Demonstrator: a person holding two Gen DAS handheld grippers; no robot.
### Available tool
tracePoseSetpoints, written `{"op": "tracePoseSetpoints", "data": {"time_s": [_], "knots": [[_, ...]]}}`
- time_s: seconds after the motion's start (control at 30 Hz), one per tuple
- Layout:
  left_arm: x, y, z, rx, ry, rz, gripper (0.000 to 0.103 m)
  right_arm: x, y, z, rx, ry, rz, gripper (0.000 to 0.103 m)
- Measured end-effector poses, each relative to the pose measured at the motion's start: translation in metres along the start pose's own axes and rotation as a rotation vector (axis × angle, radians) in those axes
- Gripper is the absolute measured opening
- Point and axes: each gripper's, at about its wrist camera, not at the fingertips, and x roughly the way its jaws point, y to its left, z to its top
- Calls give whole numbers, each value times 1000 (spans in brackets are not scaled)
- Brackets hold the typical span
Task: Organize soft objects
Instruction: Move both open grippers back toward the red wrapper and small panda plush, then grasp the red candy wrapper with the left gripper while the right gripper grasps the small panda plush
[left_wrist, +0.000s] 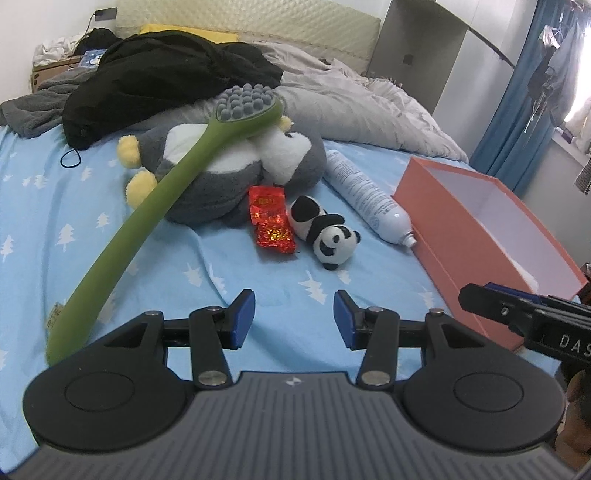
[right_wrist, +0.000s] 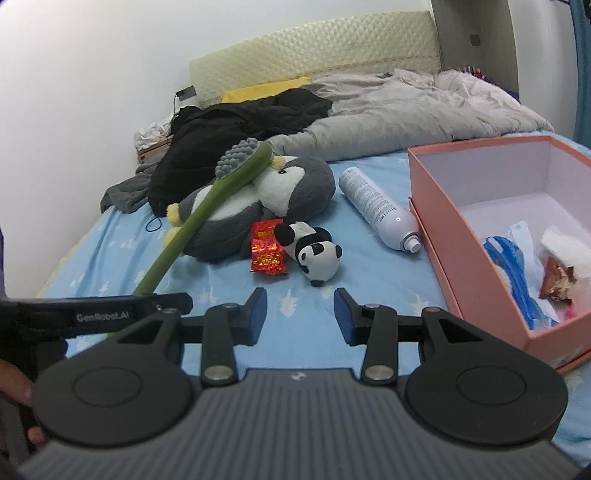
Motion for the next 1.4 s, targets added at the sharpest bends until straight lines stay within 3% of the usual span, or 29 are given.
{"op": "tracePoseSetpoints", "data": {"time_s": [0.1, 0.43, 0.53, 0.6, 0.97, 1.03, 1.13, 1.4], "knots": [[17, 6, 2, 1, 0, 3, 60, 15, -3, 2, -1, 8, 8, 43], [83, 23, 8, 16, 15, 37, 60, 76, -22, 17, 18, 44, 39, 43], [98, 29, 16, 5, 3, 23, 60, 97, -27, 21, 35, 61, 52, 45], [110, 33, 22, -22, 2, 4, 60, 113, -29, 23, 34, 73, 53, 58], [171, 53, 39, -170, 31, -94, 60, 176, -32, 33, -49, 108, 74, 58], [177, 55, 41, -181, 31, -112, 60, 184, -32, 33, -51, 120, 94, 58], [185, 57, 43, -190, 33, -115, 60, 192, -31, 30, -75, 121, 74, 70], [201, 55, 46, -175, 26, -140, 59, 211, -40, 27, -49, 141, 89, 68]]}}
